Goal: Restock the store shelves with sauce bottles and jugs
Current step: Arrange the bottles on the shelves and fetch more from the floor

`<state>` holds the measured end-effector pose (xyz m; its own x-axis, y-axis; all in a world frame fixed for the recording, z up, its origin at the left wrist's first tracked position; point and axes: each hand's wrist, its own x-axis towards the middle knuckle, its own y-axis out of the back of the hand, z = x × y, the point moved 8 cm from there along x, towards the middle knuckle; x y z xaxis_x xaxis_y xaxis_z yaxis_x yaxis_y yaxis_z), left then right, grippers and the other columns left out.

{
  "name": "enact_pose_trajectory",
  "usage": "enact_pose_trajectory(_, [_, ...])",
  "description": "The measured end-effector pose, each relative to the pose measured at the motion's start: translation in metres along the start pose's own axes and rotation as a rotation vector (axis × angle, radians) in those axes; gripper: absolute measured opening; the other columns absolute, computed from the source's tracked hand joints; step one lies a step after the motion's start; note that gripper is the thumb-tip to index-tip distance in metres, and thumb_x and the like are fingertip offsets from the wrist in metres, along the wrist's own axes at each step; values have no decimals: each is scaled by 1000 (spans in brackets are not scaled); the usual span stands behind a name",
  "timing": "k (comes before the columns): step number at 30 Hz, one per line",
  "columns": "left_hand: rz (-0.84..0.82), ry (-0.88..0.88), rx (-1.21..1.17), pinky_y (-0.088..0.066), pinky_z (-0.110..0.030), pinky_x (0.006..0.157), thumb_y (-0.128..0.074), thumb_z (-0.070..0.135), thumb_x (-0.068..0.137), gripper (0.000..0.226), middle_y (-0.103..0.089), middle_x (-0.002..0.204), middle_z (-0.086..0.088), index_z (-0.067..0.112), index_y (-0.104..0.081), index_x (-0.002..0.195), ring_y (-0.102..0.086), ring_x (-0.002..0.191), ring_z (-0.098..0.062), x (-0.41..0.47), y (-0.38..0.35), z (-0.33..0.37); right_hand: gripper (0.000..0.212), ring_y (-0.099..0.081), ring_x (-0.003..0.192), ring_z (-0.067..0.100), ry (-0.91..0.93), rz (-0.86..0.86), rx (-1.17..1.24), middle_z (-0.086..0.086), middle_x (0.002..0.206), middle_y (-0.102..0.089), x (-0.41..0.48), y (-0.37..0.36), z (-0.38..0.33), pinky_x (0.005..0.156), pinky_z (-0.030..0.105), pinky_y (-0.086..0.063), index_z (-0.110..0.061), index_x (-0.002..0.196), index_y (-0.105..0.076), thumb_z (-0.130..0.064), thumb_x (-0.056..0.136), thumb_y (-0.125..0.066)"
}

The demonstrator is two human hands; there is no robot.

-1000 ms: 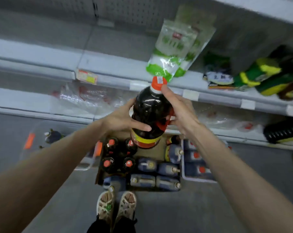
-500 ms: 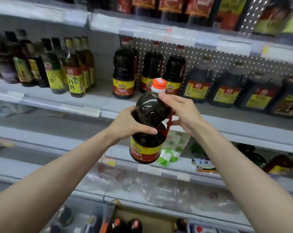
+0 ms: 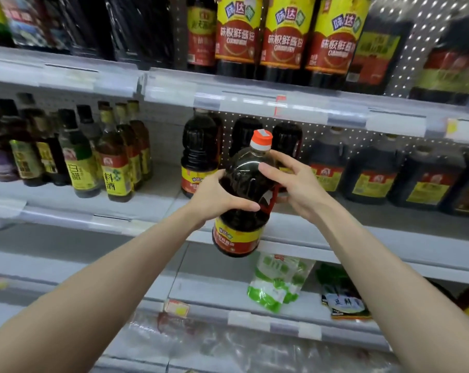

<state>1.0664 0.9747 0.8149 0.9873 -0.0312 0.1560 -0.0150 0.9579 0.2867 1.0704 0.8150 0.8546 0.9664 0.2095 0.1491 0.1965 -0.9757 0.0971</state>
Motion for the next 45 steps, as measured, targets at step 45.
enact_pose_trajectory(45, [28,-30,-350,-53,-12,75,-67,21,88,59,-62,127,11,21,-43,142,-59,109,5,91,-17,-114,61,-46,123,7,-42,195,135,-16,135,-46,80,-2,163,95,30,-44,-32,150,-27,-36,96,-54])
